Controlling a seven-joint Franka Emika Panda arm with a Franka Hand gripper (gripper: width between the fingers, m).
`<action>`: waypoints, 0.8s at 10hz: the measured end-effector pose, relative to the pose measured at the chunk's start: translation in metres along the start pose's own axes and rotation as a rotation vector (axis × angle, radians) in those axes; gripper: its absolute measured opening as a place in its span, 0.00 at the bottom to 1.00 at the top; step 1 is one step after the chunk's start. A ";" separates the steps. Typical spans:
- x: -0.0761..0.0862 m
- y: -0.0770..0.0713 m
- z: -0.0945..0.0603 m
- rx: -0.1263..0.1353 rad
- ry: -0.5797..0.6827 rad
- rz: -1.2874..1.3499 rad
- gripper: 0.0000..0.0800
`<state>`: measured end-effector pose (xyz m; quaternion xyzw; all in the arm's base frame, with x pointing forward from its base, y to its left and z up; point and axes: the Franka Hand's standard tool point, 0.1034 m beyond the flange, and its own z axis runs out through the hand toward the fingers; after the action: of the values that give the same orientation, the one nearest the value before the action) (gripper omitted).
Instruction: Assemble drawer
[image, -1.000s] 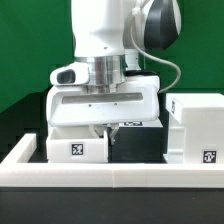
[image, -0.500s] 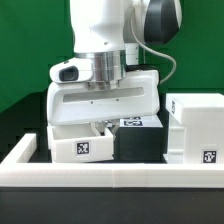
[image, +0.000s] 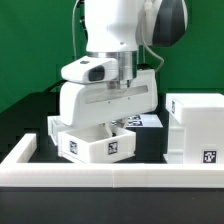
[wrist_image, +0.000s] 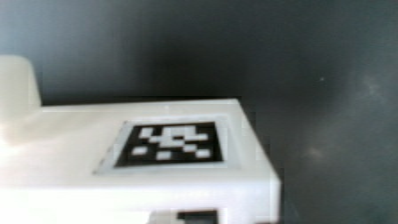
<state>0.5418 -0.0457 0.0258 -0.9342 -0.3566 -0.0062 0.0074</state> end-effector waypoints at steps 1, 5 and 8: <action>0.001 -0.003 0.000 0.005 -0.002 -0.011 0.05; -0.006 0.000 0.003 0.015 -0.020 -0.243 0.05; -0.005 -0.003 0.003 0.009 -0.032 -0.499 0.05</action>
Offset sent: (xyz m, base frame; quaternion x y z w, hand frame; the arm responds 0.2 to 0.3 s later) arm 0.0000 0.0000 0.0000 0.0000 0.0000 -0.1938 0.9810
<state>0.5361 -0.0465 0.0226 -0.8171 -0.5765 0.0084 0.0043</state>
